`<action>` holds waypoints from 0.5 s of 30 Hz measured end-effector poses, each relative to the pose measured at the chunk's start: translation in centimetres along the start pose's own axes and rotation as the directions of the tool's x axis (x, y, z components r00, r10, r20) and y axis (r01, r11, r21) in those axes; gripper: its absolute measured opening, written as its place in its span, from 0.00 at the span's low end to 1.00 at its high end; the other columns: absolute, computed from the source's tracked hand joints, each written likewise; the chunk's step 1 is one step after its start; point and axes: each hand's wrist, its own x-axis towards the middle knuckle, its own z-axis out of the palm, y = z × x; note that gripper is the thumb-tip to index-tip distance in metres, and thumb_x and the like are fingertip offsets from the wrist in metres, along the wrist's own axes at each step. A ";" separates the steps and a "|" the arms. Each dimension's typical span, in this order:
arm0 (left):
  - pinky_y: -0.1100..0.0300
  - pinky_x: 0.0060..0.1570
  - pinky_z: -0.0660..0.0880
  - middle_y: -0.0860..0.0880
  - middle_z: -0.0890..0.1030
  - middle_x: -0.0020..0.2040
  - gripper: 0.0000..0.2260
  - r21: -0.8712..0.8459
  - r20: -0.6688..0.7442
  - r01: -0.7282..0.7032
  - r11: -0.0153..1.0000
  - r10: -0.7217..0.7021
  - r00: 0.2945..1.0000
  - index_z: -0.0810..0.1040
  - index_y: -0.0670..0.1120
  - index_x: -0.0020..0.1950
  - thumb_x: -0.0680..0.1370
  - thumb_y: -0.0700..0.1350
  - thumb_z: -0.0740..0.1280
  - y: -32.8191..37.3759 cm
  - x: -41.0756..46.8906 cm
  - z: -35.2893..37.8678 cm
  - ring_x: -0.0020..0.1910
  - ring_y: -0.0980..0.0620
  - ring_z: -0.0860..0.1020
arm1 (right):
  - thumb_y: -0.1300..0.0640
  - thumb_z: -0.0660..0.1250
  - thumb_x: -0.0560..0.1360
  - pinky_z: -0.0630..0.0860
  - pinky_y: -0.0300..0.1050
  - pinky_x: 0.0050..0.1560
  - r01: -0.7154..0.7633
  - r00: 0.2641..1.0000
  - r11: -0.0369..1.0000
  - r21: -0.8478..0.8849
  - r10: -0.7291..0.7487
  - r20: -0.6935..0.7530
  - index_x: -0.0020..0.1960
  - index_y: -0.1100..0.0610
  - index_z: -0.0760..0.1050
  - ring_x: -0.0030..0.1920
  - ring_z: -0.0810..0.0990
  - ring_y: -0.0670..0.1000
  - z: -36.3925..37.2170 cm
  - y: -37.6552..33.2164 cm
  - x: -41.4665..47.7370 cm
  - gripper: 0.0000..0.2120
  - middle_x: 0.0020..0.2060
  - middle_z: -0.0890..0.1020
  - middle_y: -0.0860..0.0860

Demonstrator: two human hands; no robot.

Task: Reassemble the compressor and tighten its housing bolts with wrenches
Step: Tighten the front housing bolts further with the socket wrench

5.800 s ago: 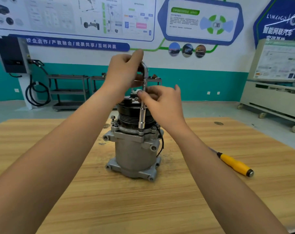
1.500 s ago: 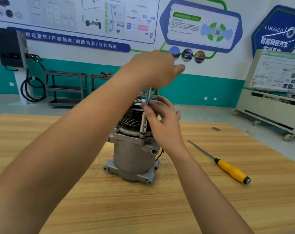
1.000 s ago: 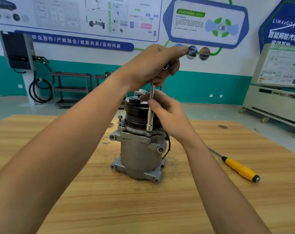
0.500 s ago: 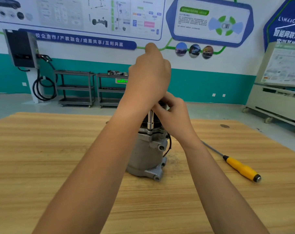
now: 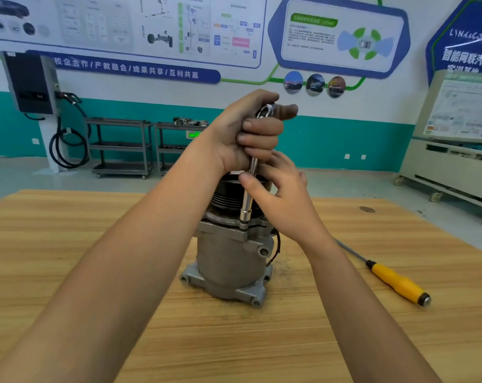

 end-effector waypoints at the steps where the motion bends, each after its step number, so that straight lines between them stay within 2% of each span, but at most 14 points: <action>1: 0.69 0.15 0.54 0.55 0.61 0.15 0.15 0.059 -0.002 0.034 0.998 -0.034 0.999 0.70 0.44 0.43 0.80 0.48 0.48 0.2 0.0 0.0 0.13 0.60 0.58 | 0.53 0.64 0.77 0.50 0.66 0.68 0.008 1.000 1.000 -0.006 -0.008 0.015 0.43 0.48 0.76 0.71 0.61 0.49 -0.2 0.0 0.0 0.05 0.62 0.75 0.45; 3: 0.68 0.19 0.62 0.54 0.64 0.18 0.16 0.219 -0.128 0.094 0.971 -0.067 0.990 0.70 0.43 0.42 0.81 0.49 0.49 0.9 0.0 0.1 0.15 0.58 0.62 | 0.55 0.65 0.77 0.52 0.66 0.68 0.032 0.998 0.999 0.000 -0.032 0.046 0.42 0.49 0.78 0.71 0.62 0.51 -0.6 0.1 0.0 0.06 0.62 0.76 0.48; 4: 0.67 0.23 0.67 0.52 0.68 0.20 0.16 0.351 -0.208 0.110 0.930 -0.037 0.977 0.71 0.43 0.41 0.81 0.49 0.50 1.4 -0.2 0.4 0.18 0.55 0.67 | 0.55 0.65 0.77 0.53 0.66 0.68 0.036 0.998 0.999 0.011 -0.037 0.058 0.44 0.52 0.80 0.70 0.62 0.51 -0.8 0.1 0.1 0.06 0.62 0.76 0.48; 5: 0.64 0.28 0.72 0.50 0.73 0.23 0.15 0.541 -0.273 0.123 0.832 0.035 0.961 0.71 0.43 0.41 0.81 0.48 0.51 1.8 -0.5 0.8 0.22 0.52 0.72 | 0.55 0.66 0.77 0.53 0.65 0.69 0.034 0.997 0.999 0.013 -0.035 0.067 0.46 0.55 0.82 0.71 0.61 0.51 -1.0 0.2 0.2 0.07 0.63 0.76 0.47; 6: 0.60 0.34 0.74 0.48 0.76 0.28 0.15 0.755 -0.314 0.154 0.637 0.146 0.938 0.71 0.42 0.41 0.81 0.47 0.52 2.1 -0.6 1.2 0.28 0.49 0.75 | 0.55 0.66 0.76 0.52 0.65 0.69 0.025 0.997 1.000 0.002 -0.025 0.077 0.47 0.56 0.82 0.71 0.60 0.50 -1.1 0.1 0.2 0.08 0.63 0.75 0.45; 7: 0.58 0.37 0.72 0.48 0.75 0.32 0.13 0.888 -0.346 0.228 0.398 0.255 0.903 0.71 0.41 0.42 0.81 0.45 0.52 2.1 -0.5 1.8 0.33 0.47 0.75 | 0.53 0.66 0.76 0.50 0.64 0.69 0.012 0.996 1.000 -0.024 -0.010 0.087 0.45 0.55 0.82 0.72 0.59 0.48 -1.2 0.0 0.3 0.08 0.62 0.74 0.42; 8: 0.58 0.39 0.68 0.47 0.72 0.36 0.11 0.935 -0.354 0.319 0.155 0.380 0.854 0.70 0.41 0.43 0.81 0.43 0.53 2.1 -0.5 2.5 0.37 0.47 0.72 | 0.52 0.66 0.76 0.49 0.64 0.69 0.004 0.996 0.999 -0.051 0.000 0.092 0.42 0.52 0.81 0.72 0.58 0.47 -1.3 -0.1 0.4 0.07 0.61 0.74 0.39; 9: 0.60 0.38 0.65 0.47 0.69 0.38 0.09 0.937 -0.328 0.343 0.061 0.483 0.812 0.69 0.41 0.43 0.81 0.40 0.53 1.5 -0.2 3.1 0.38 0.48 0.68 | 0.51 0.66 0.76 0.48 0.65 0.69 0.001 0.996 0.997 -0.074 0.005 0.089 0.38 0.49 0.78 0.72 0.58 0.46 -1.2 -0.2 0.4 0.08 0.61 0.74 0.39; 10: 0.62 0.36 0.64 0.47 0.66 0.39 0.10 0.937 -0.331 0.336 0.090 0.530 0.781 0.66 0.41 0.39 0.80 0.38 0.53 0.8 0.2 3.5 0.37 0.50 0.66 | 0.51 0.66 0.76 0.47 0.65 0.68 -0.001 0.997 0.996 -0.090 0.008 0.081 0.36 0.48 0.75 0.72 0.58 0.46 -1.2 -0.2 0.4 0.10 0.61 0.75 0.39; 12: 0.62 0.30 0.63 0.48 0.65 0.33 0.13 0.862 -0.450 0.197 0.467 0.526 0.721 0.62 0.43 0.34 0.79 0.38 0.54 -0.5 0.9 3.4 0.30 0.52 0.63 | 0.50 0.66 0.76 0.48 0.65 0.68 -0.005 0.998 0.994 -0.105 0.011 0.062 0.37 0.49 0.77 0.72 0.59 0.46 -1.0 -0.2 0.3 0.09 0.60 0.76 0.41; 14: 0.59 0.30 0.59 0.49 0.64 0.27 0.13 0.725 -0.503 -0.013 0.689 0.542 0.673 0.65 0.44 0.33 0.78 0.40 0.56 -0.9 1.0 3.1 0.25 0.51 0.61 | 0.50 0.66 0.75 0.47 0.66 0.68 0.009 0.999 0.993 -0.117 -0.003 0.046 0.43 0.52 0.82 0.72 0.59 0.47 -0.9 -0.1 0.1 0.08 0.61 0.76 0.41; 15: 0.61 0.28 0.57 0.51 0.64 0.23 0.14 0.663 -0.512 -0.075 0.745 0.524 0.681 0.66 0.43 0.32 0.78 0.42 0.57 -0.9 1.1 3.0 0.22 0.52 0.60 | 0.50 0.66 0.75 0.47 0.66 0.68 0.021 0.999 0.992 -0.122 -0.016 0.041 0.46 0.53 0.83 0.72 0.58 0.47 -1.0 0.0 0.0 0.09 0.62 0.75 0.42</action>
